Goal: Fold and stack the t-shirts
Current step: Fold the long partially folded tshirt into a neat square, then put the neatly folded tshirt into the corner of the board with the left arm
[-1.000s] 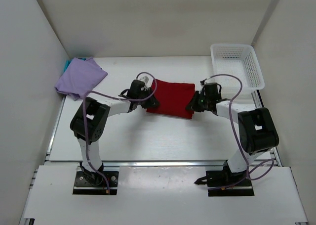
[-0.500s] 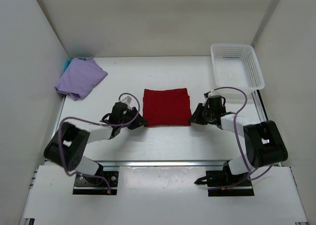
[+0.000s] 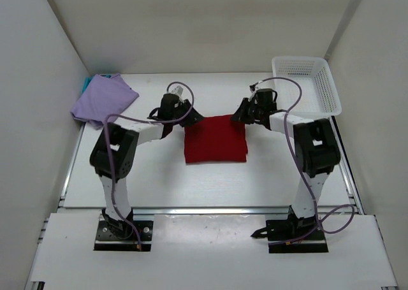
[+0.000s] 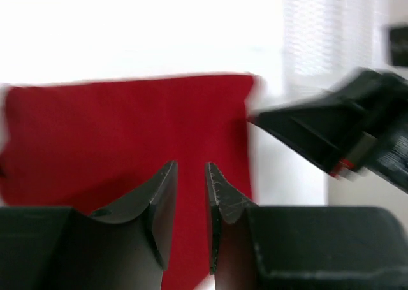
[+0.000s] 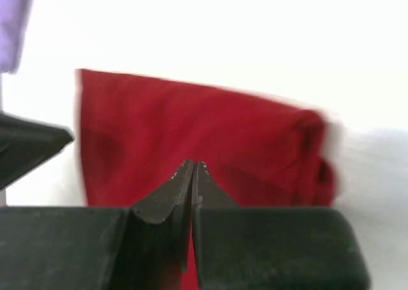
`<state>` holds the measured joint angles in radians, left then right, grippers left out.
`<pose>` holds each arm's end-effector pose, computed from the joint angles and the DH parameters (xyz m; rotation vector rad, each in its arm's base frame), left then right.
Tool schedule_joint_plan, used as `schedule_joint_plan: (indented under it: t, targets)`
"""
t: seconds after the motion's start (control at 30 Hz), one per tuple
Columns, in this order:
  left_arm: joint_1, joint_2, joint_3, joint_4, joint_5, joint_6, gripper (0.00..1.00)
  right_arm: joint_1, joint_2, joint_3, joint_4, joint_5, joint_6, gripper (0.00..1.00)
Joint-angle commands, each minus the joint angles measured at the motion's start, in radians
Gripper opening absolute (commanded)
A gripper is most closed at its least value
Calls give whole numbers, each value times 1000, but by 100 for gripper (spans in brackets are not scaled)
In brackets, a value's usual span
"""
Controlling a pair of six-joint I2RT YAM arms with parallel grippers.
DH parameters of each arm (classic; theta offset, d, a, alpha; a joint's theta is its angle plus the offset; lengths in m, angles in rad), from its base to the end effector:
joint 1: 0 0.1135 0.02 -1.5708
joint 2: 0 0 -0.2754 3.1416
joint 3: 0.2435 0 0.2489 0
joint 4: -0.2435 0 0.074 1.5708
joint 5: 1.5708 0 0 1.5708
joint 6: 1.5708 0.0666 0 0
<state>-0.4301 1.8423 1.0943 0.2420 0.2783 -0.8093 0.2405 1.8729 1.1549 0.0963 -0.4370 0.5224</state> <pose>0.3855 -0.1970 0.1916 -0.2386 2.2158 -1.0132 0.4134 0.1304 0.1845 0.0622 2.2715 0.8970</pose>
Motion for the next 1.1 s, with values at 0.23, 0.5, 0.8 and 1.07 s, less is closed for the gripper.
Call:
schedule_joint_plan:
  t: [0.23,0.5,0.8,1.07]
  targets:
    - [155,169,18,5,18,-19,34,-95,173,63,19,-60,7,0]
    - [182,-93,-141,67,7,-12,60,-78,50,94,2,-109,11,20]
    - [97,-207,-362,-102,-34,156,79,3,-315,-244,201,-60,120,54]
    - [53,-11,-285,-55,79,144,79,34,-590,-524,241,-89,140,56]
